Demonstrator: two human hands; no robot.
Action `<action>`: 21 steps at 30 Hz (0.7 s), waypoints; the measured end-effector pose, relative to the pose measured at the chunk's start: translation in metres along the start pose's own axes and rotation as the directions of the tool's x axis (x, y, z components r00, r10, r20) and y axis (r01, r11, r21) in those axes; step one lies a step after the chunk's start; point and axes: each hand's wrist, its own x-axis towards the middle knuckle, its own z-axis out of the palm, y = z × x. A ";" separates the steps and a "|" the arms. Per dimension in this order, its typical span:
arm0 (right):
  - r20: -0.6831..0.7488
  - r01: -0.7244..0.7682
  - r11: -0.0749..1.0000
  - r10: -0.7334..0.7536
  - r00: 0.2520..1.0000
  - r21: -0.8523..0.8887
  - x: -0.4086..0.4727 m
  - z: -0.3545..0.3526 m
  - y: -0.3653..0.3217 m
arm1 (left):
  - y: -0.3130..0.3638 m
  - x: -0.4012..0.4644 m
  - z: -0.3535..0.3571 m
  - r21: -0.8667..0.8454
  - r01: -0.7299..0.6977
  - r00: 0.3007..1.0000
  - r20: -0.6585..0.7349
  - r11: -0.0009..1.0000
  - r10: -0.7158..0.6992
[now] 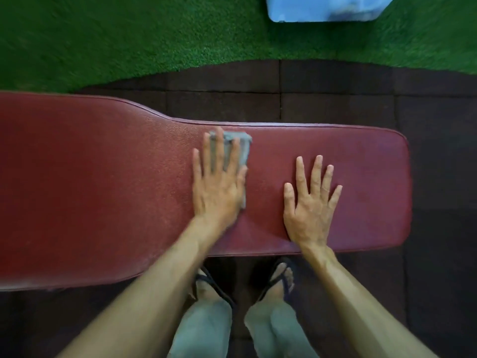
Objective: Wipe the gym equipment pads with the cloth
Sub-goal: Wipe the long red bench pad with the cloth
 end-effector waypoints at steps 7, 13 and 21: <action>0.039 0.009 1.000 -0.009 0.999 -0.004 0.000 -0.005 -0.010 | -0.029 -0.093 -0.007 0.015 0.167 0.986 -0.019 0.986 -0.167; 0.074 0.151 0.987 -0.147 0.986 -0.056 -0.009 0.009 -0.050 | -0.009 -0.030 -0.002 -0.027 0.013 0.999 -0.038 1.000 -0.014; 0.062 0.136 0.990 -0.133 0.989 -0.030 -0.021 0.018 -0.085 | -0.114 -0.072 -0.026 0.041 0.179 0.983 -0.058 0.983 -0.177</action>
